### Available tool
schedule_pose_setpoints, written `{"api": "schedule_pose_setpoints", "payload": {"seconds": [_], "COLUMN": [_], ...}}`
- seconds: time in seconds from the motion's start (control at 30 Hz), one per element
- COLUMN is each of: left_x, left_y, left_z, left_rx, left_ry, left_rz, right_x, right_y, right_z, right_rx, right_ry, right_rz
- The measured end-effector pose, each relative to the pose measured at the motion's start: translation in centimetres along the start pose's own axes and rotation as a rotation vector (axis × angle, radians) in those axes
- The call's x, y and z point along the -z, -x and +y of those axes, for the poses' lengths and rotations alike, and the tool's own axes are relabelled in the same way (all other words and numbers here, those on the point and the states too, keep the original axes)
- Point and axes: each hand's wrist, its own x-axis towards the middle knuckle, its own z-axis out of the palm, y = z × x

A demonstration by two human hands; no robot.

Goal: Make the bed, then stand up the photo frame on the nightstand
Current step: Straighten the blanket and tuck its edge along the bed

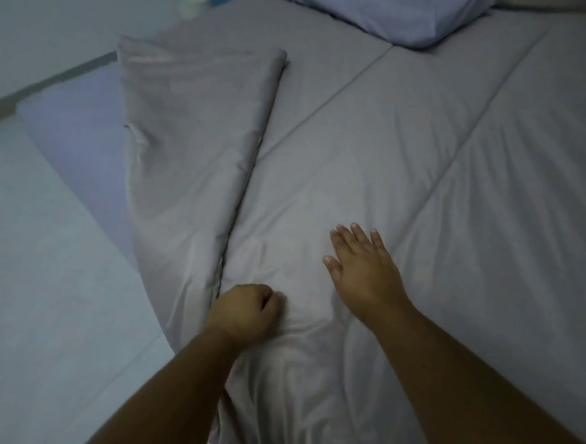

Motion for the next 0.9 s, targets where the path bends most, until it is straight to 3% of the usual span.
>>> {"api": "schedule_pose_setpoints", "payload": {"seconds": [0.13,0.3,0.43,0.5,0.9], "left_x": [6.5,11.6,14.0,14.9,21.9], "left_y": [-7.0,-13.1,-17.9,-20.5,-35.8], "left_z": [-2.2,-4.2,-5.5,-6.1,-9.2], "left_rx": [-0.163,-0.299,-0.392,-0.457,-0.509], "left_ry": [-0.050,-0.185,-0.248,-0.249,-0.361], "left_rz": [0.056,-0.026,-0.028,0.006,0.085], "right_x": [0.8,0.8,1.1,1.4,2.5], "right_y": [-6.8,-13.1,-16.8,-19.1,-34.3], "right_z": [-4.4,-8.9,-9.6,-9.2,-9.1], "right_rx": [-0.069,-0.170,-0.189,-0.221,-0.307], "right_ry": [-0.016,-0.047,-0.020,-0.018,-0.088], "right_rz": [0.088,0.128,0.208,0.168,0.276]}}
